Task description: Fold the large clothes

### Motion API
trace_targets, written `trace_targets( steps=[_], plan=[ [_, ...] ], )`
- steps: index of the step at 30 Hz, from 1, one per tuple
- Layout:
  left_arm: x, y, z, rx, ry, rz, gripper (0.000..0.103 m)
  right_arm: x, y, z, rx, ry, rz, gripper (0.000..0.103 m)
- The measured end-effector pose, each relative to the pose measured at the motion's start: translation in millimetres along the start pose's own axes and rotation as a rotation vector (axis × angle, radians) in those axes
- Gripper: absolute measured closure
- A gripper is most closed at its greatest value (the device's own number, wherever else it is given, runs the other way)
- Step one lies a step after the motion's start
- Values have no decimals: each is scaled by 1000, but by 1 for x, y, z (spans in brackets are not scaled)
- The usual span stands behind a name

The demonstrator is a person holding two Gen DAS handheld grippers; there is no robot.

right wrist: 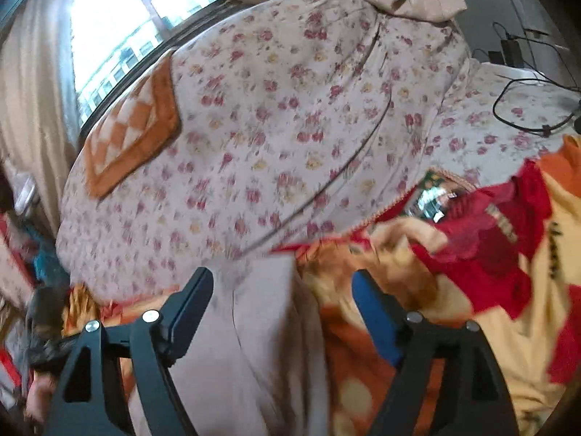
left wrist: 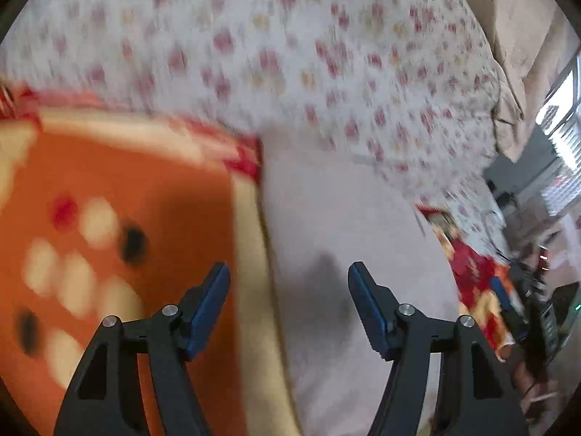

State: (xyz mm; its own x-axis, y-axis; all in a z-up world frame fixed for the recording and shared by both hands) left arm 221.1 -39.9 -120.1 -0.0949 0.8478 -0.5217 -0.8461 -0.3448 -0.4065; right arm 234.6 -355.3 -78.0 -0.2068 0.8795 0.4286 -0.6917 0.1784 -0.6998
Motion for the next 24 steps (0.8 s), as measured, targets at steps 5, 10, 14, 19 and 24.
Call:
trace_targets(
  steps=[5, 10, 14, 19, 24],
  plan=[
    [-7, 20, -29, 39, 72, 25, 39, -13, 37, 5, 126, -7, 131, 20],
    [-18, 28, -33, 62, 94, 5, 39, -20, 63, -31, 258, -92, 104, 20],
    [-14, 27, -36, 85, 106, 48, 39, -16, 77, -66, 385, -161, 63, 20],
    [-15, 27, -40, 74, 86, 40, 40, -9, 77, -90, 452, -257, 8, 21],
    [-21, 25, -32, 35, 59, -21, 73, 0, 79, -93, 466, -332, 13, 42]
  ],
)
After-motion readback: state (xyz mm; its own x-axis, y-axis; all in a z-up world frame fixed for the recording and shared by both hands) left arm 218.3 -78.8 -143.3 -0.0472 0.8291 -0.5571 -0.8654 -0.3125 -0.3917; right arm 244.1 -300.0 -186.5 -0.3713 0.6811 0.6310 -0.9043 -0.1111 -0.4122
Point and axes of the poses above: each gripper's, at about its wrist camera, not at the fingertips, and z roughly against the way its jaws point, x to its left, y to its underside, the point moved 9 cm from there along -z, roughly the way its jaws point, and after that the axes turned 5 degrees about x, right-handed, at the moved point
